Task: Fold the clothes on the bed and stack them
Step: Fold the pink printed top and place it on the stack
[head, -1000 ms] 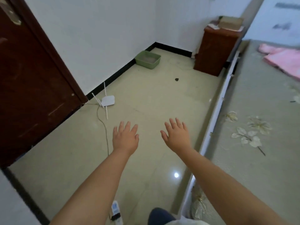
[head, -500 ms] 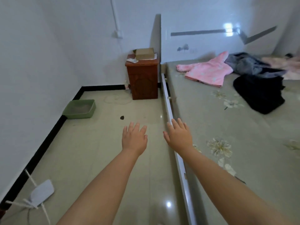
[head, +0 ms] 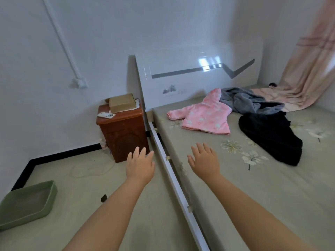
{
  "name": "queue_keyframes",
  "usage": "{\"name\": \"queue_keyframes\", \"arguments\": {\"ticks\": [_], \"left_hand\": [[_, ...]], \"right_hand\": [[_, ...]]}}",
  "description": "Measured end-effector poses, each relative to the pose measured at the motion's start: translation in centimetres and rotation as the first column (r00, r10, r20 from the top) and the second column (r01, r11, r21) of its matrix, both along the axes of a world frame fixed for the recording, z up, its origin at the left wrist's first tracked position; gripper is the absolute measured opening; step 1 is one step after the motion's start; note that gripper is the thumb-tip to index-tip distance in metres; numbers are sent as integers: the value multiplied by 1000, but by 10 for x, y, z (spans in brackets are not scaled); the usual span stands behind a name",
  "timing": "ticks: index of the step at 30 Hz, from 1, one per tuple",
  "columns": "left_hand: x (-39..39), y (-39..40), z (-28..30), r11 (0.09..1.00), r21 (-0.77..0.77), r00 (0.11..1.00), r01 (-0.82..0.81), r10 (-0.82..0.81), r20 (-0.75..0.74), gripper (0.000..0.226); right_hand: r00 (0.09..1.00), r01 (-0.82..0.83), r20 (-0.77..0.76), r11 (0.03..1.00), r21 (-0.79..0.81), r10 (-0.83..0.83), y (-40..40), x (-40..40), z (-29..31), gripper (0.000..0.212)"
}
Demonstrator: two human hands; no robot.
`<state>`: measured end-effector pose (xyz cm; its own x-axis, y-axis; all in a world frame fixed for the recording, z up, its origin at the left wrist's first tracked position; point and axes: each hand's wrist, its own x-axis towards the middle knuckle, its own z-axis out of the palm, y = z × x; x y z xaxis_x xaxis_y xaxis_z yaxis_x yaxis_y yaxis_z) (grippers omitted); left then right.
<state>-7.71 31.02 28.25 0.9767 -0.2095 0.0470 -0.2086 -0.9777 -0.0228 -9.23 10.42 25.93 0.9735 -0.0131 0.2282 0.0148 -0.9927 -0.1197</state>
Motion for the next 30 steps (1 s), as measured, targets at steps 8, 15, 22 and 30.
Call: {"name": "queue_keyframes", "arguments": {"ticks": [8,15,22,30], "left_hand": [[222,-59,-3,966,46,967,253,-254,14,44],[363,-183,-42,876,37,876,480,-478,-67,43],[469,-248,-84,829,-3,819,559,-553,-154,41],[588,-253,-175,880,-43,825,474,-460,-328,44]], "right_hand": [[951,303,64,953,18,-303,-60,145,14,40],[825,564,-38,818,108,-564,-171,235,-26,34],[769,636,-178,761,127,-614,-240,318,-80,33],[741,600,-410,798,50,-532,-231,445,-151,50]]}}
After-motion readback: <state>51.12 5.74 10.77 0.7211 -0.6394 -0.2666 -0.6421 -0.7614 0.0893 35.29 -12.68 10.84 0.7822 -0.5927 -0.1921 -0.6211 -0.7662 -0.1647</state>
